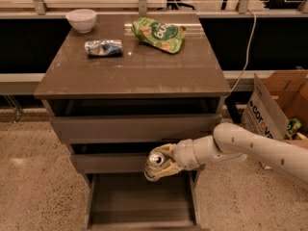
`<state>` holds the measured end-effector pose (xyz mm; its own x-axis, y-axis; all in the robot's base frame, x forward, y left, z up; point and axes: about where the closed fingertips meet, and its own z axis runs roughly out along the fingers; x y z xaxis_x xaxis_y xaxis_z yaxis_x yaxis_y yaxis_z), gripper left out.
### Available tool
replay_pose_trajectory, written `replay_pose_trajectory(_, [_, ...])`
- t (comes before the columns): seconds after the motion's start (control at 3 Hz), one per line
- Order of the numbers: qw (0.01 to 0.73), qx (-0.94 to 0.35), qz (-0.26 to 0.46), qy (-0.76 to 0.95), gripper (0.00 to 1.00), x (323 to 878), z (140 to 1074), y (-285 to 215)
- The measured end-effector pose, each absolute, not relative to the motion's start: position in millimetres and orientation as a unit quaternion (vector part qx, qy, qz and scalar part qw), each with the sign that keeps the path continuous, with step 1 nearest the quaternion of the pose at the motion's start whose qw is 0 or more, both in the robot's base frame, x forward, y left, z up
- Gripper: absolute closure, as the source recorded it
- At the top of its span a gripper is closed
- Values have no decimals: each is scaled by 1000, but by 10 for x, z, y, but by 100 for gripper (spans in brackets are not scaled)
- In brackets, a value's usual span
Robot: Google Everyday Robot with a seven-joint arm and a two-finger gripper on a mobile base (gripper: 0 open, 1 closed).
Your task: Pick 7up can from bottom drawer and place on counter
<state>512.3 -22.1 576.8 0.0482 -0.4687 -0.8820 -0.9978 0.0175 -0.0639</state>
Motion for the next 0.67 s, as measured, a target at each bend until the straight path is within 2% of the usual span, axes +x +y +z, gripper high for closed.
replay_pose_trajectory(0.33, [345, -642, 345, 591, 100, 4982, 6167, -93])
replay_pose_trajectory(0.67, [313, -687, 310, 578, 100, 4907, 6969, 21])
